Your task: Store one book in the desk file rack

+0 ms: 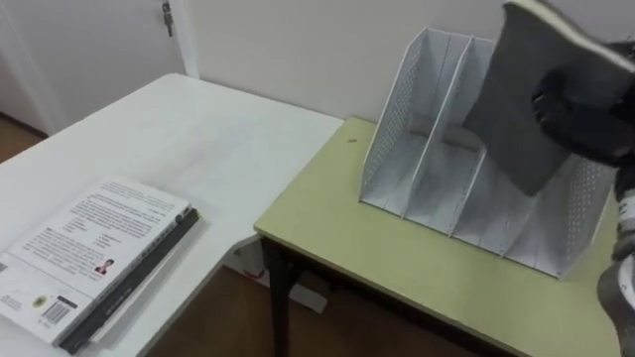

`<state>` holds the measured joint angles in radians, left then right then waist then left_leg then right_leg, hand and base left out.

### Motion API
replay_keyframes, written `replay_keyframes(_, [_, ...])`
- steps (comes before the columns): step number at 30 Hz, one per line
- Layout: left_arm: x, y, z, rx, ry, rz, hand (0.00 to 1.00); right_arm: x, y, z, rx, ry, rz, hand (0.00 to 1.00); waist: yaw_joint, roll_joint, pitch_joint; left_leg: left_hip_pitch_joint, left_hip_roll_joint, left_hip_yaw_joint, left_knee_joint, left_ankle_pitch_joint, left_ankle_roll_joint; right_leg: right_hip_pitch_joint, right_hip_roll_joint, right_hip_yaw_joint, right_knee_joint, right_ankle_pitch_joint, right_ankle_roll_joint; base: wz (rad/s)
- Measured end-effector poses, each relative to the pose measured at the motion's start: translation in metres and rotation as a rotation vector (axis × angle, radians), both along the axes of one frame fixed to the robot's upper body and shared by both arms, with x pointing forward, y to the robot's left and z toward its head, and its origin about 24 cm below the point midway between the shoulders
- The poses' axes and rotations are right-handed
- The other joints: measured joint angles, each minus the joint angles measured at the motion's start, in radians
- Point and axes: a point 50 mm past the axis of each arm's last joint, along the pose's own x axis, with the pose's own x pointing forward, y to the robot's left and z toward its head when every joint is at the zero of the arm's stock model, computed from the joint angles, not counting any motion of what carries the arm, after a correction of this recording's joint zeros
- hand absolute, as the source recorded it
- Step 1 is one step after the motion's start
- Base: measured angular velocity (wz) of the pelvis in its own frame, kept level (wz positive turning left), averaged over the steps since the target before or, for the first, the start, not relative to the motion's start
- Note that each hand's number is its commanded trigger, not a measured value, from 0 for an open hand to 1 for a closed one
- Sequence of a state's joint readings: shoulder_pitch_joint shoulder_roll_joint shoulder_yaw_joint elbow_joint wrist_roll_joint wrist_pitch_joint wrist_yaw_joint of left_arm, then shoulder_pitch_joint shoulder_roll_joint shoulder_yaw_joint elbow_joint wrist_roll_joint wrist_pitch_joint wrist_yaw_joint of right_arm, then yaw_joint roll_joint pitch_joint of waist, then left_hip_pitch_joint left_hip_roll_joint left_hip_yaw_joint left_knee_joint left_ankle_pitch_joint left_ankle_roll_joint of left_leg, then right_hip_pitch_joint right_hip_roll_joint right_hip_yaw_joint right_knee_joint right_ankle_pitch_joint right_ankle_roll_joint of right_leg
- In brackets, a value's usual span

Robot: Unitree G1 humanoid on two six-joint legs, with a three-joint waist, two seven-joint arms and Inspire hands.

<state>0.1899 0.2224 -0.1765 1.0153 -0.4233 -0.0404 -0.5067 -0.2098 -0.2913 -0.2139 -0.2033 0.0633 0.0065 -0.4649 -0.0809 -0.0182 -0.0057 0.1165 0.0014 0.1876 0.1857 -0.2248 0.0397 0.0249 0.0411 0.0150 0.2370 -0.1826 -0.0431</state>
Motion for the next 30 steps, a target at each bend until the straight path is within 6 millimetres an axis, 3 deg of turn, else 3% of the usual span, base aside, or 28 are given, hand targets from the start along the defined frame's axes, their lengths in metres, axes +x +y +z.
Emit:
replay_keyframes(7, [-0.022, 0.006, -0.006, 0.083, 0.079, 0.077, 0.0, -0.008, -0.008, 0.012, -0.011, -0.102, -0.124, 1.0, 0.007, -0.005, 0.0027, 0.006, -0.003, -0.015, -0.011, 0.0, -0.001, 0.013, -0.001, -0.022, -0.015, 0.0, -0.001, 0.05])
replay_keyframes(12, [-0.031, 0.008, -0.01, 0.107, 0.116, 0.154, 0.0, -0.013, -0.018, 0.02, -0.014, -0.156, -0.229, 1.0, 0.033, -0.022, -0.0016, 0.007, -0.008, -0.029, -0.018, 0.002, -0.002, 0.011, -0.002, -0.024, -0.01, -0.001, -0.001, 0.0])
replay_keyframes(15, [-0.033, 0.011, -0.01, 0.124, 0.122, 0.194, 0.0, -0.015, -0.025, 0.035, 0.017, -0.24, -0.302, 1.0, 0.036, -0.04, 0.0022, 0.004, -0.007, -0.03, -0.018, 0.002, -0.002, 0.012, -0.003, -0.033, -0.017, -0.001, -0.001, 0.05])
replay_keyframes(20, [-0.034, 0.015, -0.01, 0.158, 0.13, 0.231, 0.0, -0.019, -0.029, 0.045, -0.005, -0.294, -0.378, 1.0, 0.043, -0.059, -0.0002, 0.004, -0.007, -0.035, -0.018, 0.002, -0.002, 0.014, -0.005, -0.047, -0.021, -0.001, -0.001, 0.0])
replay_keyframes(30, [-0.033, 0.015, -0.011, 0.168, 0.138, 0.256, 0.0, -0.019, -0.031, 0.044, 0.003, -0.294, -0.389, 1.0, 0.059, -0.056, 0.002, -0.003, -0.009, -0.054, -0.018, 0.002, -0.002, 0.017, -0.007, -0.059, -0.033, -0.001, -0.001, 0.04])
